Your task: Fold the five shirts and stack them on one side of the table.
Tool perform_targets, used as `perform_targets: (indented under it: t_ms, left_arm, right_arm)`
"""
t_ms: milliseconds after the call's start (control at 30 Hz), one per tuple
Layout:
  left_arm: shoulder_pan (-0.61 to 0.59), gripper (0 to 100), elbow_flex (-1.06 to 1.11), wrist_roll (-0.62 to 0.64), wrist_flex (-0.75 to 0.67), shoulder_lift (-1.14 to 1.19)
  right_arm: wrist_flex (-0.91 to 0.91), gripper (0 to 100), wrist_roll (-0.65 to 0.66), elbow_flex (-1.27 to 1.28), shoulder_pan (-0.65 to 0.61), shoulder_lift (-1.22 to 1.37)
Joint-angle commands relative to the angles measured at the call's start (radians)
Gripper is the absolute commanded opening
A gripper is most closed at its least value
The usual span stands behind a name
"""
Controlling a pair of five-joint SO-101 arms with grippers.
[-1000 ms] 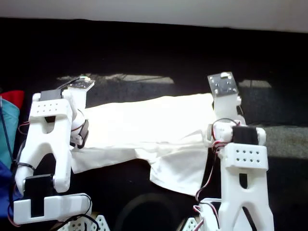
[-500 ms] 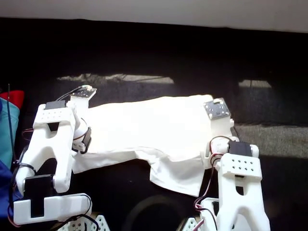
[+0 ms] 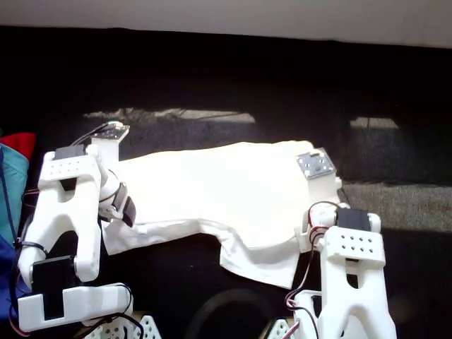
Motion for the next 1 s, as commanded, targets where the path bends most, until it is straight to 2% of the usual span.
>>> perform_targets:
  t_ms: [0,133,233,267,367,633,800,967]
  left_arm:
    - [-0.021,18,-0.157,-0.003,0.112,-0.036]
    - [0.001,15,-0.309,0.005,0.198,-0.025]
    - [0.058,0,-0.326,0.058,0.196,-0.01]
    - [0.082,2,-0.321,0.072,0.196,0.007]
    - [0.131,1,-0.321,0.089,0.183,0.094]
    - [0.151,1,-0.329,0.15,-0.005,0.372]
    - [0.117,1,-0.351,0.147,-0.083,0.472]
    - [0.033,1,-0.547,0.101,-0.011,0.562]
  right_arm:
    - [0.113,21.2,0.003,-0.202,0.01,-0.022]
    - [0.177,20.2,-0.025,-0.412,0.008,-0.016]
    - [0.102,6.8,-0.107,-0.463,0.005,-0.004]
    - [0.059,0.6,-0.133,-0.461,0.005,0.005]
    - [-0.062,0.9,-0.196,-0.427,-0.042,0.082]
    - [-0.251,0.8,-0.258,-0.453,-0.18,0.542]
    - [-0.282,0.8,-0.256,-0.579,-0.154,0.782]
    - [-0.282,0.8,-0.25,-0.757,-0.07,0.992]
